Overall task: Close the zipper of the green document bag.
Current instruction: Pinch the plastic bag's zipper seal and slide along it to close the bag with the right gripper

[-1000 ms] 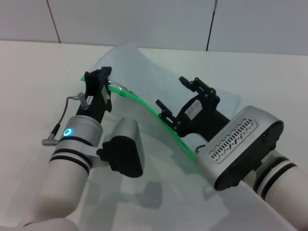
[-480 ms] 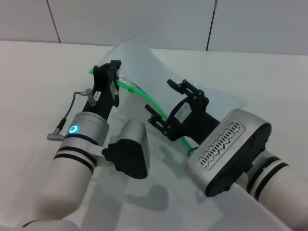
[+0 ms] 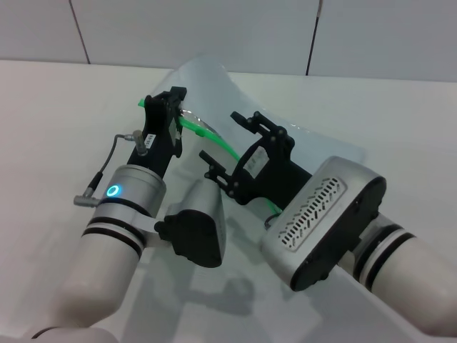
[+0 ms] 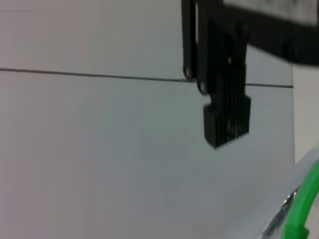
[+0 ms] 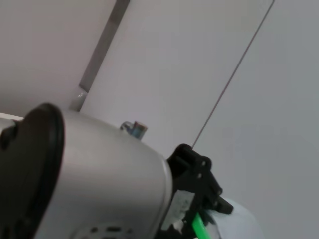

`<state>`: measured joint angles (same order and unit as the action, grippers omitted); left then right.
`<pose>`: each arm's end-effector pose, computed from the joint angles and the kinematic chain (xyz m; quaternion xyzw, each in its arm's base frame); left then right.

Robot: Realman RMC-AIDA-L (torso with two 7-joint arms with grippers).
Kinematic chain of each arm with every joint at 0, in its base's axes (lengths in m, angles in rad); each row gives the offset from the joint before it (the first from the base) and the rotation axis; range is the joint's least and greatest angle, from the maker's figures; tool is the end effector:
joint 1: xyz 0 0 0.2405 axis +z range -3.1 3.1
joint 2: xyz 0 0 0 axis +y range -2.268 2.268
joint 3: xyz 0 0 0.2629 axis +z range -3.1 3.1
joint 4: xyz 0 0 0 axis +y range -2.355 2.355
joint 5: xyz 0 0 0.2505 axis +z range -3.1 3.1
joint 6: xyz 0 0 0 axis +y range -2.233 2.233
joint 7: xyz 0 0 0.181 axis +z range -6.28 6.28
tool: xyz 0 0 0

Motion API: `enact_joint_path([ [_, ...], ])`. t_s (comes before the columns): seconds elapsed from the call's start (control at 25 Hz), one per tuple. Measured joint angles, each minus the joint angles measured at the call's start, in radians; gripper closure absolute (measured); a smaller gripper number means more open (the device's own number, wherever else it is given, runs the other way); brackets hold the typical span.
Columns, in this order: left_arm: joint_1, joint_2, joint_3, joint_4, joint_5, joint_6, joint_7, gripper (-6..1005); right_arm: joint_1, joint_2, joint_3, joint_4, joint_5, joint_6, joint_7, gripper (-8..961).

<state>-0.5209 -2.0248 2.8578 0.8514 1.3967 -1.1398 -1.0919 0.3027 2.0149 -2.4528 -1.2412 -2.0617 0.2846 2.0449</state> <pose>-0.2147 0.3756 -0.1331 -0.6912 0.2947 0.1760 0.6360 0.1197 0.3461 -0.1812 -0.8940 -0.0307 0.1612 0.4168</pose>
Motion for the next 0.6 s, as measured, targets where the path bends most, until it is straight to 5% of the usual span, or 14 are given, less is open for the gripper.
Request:
enact_joint_path([
  [0.6, -0.001, 0.0, 0.0, 0.003, 0.039, 0.0, -0.005, 944, 0.018, 0.001, 0.0, 0.003, 0.0, -0.013, 0.0, 306],
])
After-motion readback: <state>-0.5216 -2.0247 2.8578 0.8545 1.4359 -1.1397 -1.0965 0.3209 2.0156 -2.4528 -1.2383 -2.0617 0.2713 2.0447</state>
